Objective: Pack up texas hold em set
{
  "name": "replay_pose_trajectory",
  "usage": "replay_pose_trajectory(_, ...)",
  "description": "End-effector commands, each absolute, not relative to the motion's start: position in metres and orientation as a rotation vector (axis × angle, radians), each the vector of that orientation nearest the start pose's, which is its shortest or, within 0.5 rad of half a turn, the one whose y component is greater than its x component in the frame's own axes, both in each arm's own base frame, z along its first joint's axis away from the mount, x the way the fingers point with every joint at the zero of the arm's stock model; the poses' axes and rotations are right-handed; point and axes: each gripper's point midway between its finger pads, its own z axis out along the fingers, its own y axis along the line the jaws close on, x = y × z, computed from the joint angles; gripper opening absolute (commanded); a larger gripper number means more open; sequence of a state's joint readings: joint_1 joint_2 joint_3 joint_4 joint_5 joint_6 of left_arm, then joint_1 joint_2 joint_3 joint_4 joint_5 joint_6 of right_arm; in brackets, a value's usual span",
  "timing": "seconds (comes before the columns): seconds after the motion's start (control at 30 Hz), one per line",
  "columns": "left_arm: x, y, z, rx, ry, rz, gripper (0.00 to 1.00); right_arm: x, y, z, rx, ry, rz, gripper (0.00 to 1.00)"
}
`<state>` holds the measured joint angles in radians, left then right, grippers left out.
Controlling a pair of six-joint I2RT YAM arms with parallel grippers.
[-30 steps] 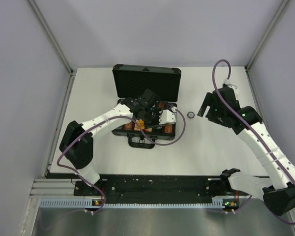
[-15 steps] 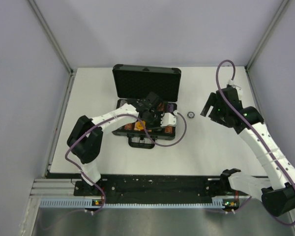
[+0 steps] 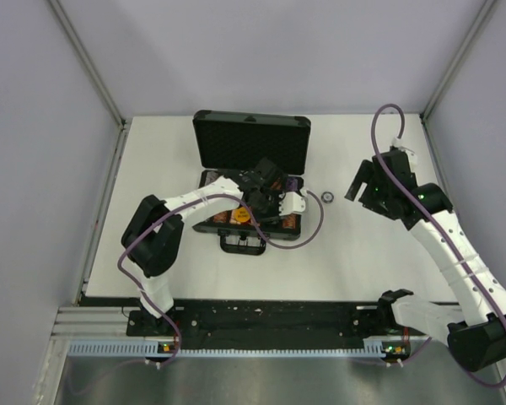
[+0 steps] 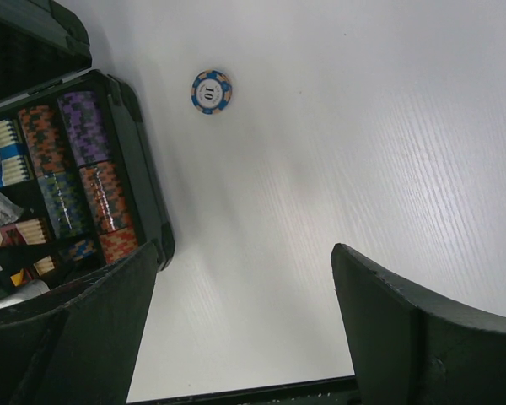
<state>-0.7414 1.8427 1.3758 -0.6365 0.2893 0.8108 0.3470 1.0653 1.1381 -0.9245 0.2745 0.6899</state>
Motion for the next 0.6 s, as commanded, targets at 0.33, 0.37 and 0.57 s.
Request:
replay_pose_trajectory(0.33,0.326,-0.312,0.105,-2.625,-2.624,0.408,0.51,0.265,0.066,0.217,0.555,2.303,0.197,0.83)
replay_pose_trajectory(0.37,0.328,-0.312,0.107,-2.631,-2.637,0.402,0.51,0.264,0.066,0.217,0.557,2.302,0.196,0.83)
replay_pose_trajectory(0.57,0.329,-0.312,0.119,-2.646,-2.664,0.397,0.50,0.263,0.066,0.215,0.564,2.305,0.201,0.83)
